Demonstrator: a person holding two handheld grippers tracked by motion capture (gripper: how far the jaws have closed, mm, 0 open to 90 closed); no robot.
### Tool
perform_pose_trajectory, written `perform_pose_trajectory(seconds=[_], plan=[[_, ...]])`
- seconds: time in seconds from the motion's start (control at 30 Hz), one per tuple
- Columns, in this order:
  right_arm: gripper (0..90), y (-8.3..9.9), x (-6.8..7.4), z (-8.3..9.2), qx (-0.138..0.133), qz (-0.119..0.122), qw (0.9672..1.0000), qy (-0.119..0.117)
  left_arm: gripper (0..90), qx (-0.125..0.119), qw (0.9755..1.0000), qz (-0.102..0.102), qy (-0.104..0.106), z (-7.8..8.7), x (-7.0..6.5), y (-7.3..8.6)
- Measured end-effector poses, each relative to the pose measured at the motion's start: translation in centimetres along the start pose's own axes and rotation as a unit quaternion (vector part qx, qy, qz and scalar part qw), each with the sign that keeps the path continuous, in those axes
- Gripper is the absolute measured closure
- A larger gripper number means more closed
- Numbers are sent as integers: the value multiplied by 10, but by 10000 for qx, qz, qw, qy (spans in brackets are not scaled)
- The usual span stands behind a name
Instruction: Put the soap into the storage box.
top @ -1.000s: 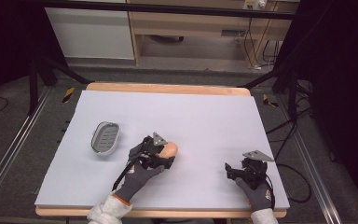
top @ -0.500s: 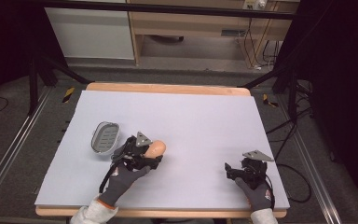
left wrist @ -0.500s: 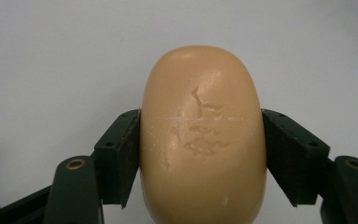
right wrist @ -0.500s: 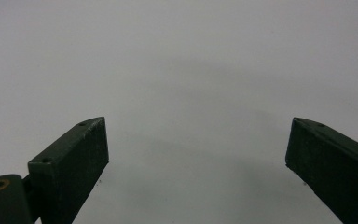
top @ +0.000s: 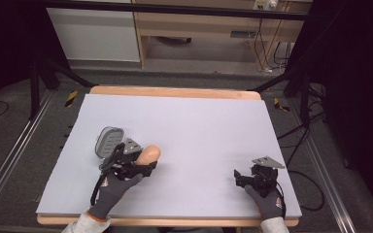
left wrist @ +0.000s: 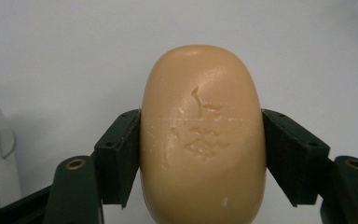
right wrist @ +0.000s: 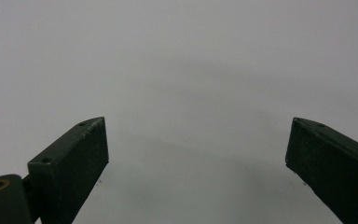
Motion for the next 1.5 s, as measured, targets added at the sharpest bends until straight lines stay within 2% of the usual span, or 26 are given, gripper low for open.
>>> perform_pose_trajectory(seconds=[0.43, 0.7, 0.83, 1.13, 1.5], plan=[[61, 1, 2, 0, 21, 101, 9999, -8, 314, -112, 9992, 327, -218, 16, 35, 3], [61, 1, 2, 0, 26, 106, 9999, -22, 313, -227, 9977, 512, -383, 22, 55, -1], [61, 1, 2, -1, 28, 59, 10000, -24, 314, -287, 9963, 674, -454, 25, 67, -2], [61, 0, 3, -2, 44, 82, 10000, -22, 314, -243, 9939, 864, -634, 20, 87, -1], [59, -1, 4, -3, 68, 115, 9999, -27, 314, -200, 9910, 1052, -799, 11, 105, 2]])
Point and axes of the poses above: each handheld gripper's, and its own axes: z roughly backward along the jaws, y roughly out of its underside, x roughly to its left, the point moved 2 cm from there along -z, roughly forward along the jaws, and after that the axes turned 15 degrees about -y, right-handed, at the moved point
